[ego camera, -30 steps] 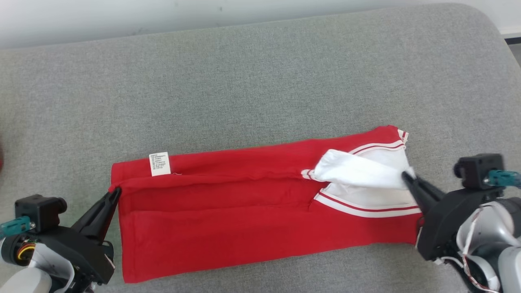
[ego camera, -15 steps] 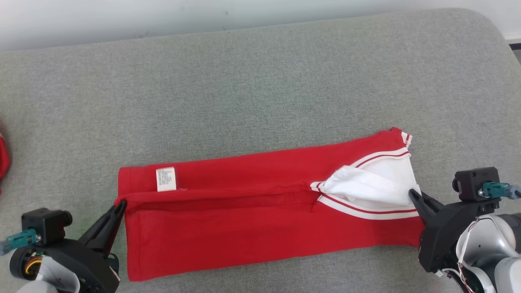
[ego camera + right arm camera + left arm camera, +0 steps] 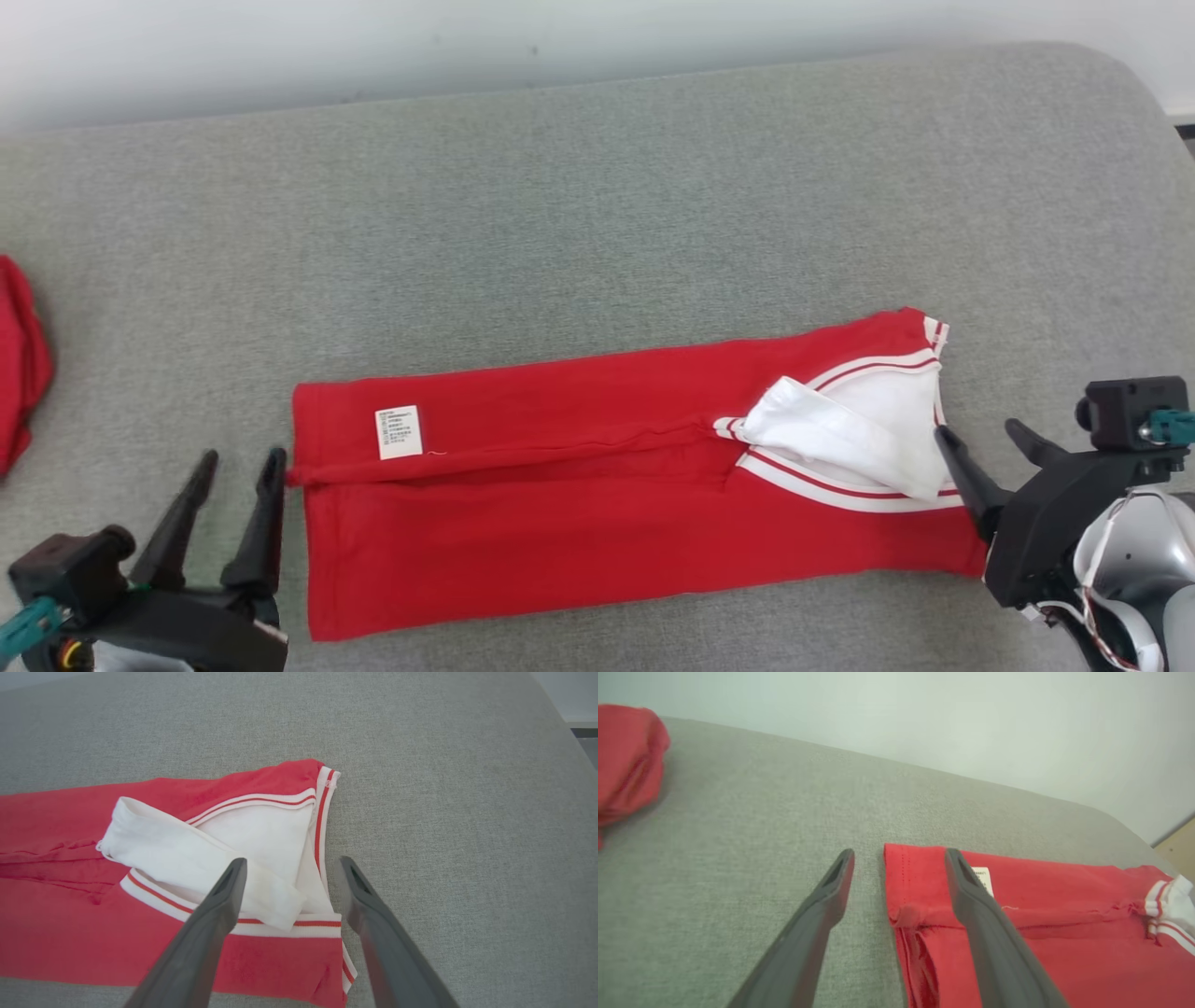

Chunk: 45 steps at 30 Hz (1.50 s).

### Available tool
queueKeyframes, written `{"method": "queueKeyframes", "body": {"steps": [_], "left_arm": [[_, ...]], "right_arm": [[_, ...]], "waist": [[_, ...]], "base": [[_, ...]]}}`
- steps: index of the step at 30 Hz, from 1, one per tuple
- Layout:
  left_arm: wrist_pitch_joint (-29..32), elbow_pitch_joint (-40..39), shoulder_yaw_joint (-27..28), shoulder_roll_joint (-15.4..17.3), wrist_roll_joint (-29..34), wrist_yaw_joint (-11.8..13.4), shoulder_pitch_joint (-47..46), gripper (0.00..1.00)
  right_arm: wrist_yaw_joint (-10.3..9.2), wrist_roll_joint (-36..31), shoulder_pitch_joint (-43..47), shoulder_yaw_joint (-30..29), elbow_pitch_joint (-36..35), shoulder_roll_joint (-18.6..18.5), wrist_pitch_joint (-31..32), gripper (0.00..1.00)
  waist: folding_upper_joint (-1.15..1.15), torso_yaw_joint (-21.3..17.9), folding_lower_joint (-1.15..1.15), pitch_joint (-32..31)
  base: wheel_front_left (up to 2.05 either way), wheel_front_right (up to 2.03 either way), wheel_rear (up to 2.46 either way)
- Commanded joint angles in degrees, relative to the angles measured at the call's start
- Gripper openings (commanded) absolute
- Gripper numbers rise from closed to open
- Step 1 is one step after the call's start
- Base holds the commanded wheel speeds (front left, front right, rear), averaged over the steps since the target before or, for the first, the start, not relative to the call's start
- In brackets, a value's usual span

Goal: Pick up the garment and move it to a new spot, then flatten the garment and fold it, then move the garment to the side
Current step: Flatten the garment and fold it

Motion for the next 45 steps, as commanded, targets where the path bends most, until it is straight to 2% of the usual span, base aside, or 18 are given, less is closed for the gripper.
{"method": "queueKeyframes", "body": {"steps": [1,5,7,13,16,20,27,37,38,39,45], "left_arm": [[-0.3,-1.2,2.3,-1.6,2.1,0.4,1.1,1.00],[-0.3,-5.4,11.8,-9.1,10.6,-0.3,5.9,1.00],[-0.3,-7.0,16.2,-12.8,15.0,-1.5,7.5,1.00],[-0.3,-10.0,25.9,-22.2,25.6,-4.6,10.5,1.00],[-0.3,-10.7,28.5,-25.1,29.4,-5.3,11.0,1.00],[-0.3,-9.8,28.7,-26.8,31.5,-5.6,11.8,1.00],[-0.3,-8.4,26.5,-26.3,31.4,-5.4,11.4,1.00],[-0.3,-7.7,26.1,-25.7,30.5,-5.4,11.9,1.00],[-0.3,-7.6,26.0,-25.7,30.5,-5.4,12.0,1.00],[-0.3,-7.6,26.0,-25.6,30.6,-5.4,12.1,1.00],[-0.3,-7.3,26.4,-26.0,31.5,-5.4,13.0,1.00]], "right_arm": [[-0.14,0.0,-0.6,-0.5,0.1,0.1,0.2,1.00],[-0.14,-0.2,-1.3,-2.1,1.9,0.3,0.8,1.00],[-0.14,0.3,-2.2,-2.8,3.3,0.8,1.1,1.00],[-0.14,0.0,-4.4,-4.2,8.1,1.0,2.2,1.00],[-0.14,-0.3,-5.5,-4.6,10.4,1.2,2.3,1.00],[-0.14,-0.3,-7.1,-4.9,14.4,1.1,2.2,1.00],[-0.14,-1.2,-10.6,-4.3,22.8,0.1,1.0,1.00],[-0.14,0.4,-12.6,-3.0,32.0,0.5,-0.2,1.00],[-0.14,0.3,-12.5,-2.8,32.4,0.4,-0.3,0.39],[-0.14,0.4,-12.6,-2.5,32.7,0.1,-0.6,0.00],[-0.17,-1.0,-12.0,-4.3,32.6,-2.5,-3.5,0.00]], "waist": [[0.00,0.5,0.00,-0.3],[0.00,1.5,0.00,-0.5],[0.00,1.8,0.00,-0.5],[0.00,2.7,0.00,-0.3],[0.00,3.1,0.00,-0.3],[0.00,3.3,0.00,-0.3],[0.00,4.4,0.00,0.2],[0.00,5.5,0.00,0.4],[0.00,5.5,0.00,0.3],[0.00,5.5,0.00,0.1],[0.00,5.0,0.00,-1.7]], "base": [[0.00,0.00,0.00],[0.00,0.00,0.00],[0.00,0.00,0.00],[0.00,0.00,0.00],[0.00,0.00,0.00],[0.00,0.00,0.00],[0.00,0.00,0.00],[0.00,0.00,0.00],[0.00,0.00,0.00],[0.00,0.00,0.00],[0.00,0.00,0.00]]}}
